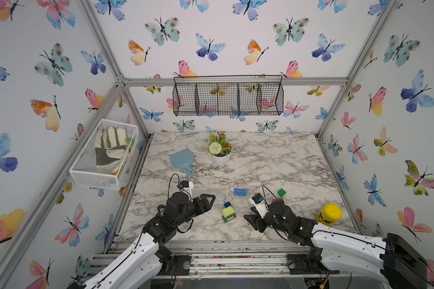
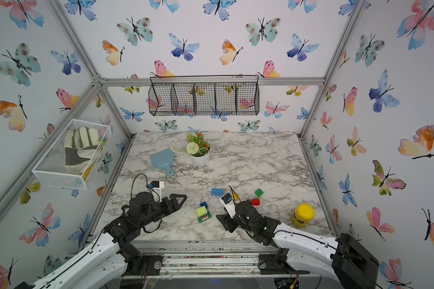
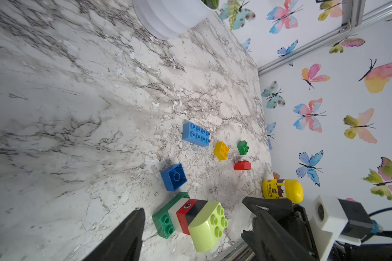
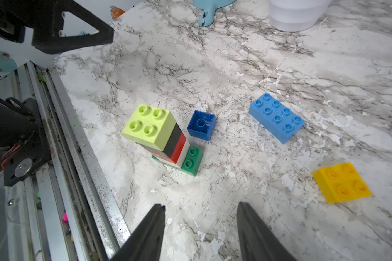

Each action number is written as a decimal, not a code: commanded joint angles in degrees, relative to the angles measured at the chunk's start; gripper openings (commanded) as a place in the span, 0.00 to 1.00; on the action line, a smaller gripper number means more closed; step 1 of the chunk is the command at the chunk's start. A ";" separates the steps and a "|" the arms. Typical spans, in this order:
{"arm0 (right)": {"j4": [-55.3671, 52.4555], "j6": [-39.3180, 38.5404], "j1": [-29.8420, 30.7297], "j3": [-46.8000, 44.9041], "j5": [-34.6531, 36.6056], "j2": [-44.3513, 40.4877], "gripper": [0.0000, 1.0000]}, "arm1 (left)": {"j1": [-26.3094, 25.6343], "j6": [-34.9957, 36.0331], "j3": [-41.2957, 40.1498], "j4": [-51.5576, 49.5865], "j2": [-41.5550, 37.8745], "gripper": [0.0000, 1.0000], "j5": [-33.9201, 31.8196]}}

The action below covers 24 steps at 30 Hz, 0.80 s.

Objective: Assemble the number 1 with lego
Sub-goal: Assemble the lego brick with the lego brick, then adjust the lego brick at the center of the board.

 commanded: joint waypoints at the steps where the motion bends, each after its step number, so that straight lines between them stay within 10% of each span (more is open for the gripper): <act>1: 9.93 -3.82 2.22 -0.64 -1.58 4.00 0.57 | 0.42 -3.09 -1.74 2.33 -2.03 0.80 -5.03; 24: 50.23 -3.19 10.54 -3.80 8.97 32.33 0.65 | 0.50 -4.55 -2.76 2.52 -2.79 0.79 -9.85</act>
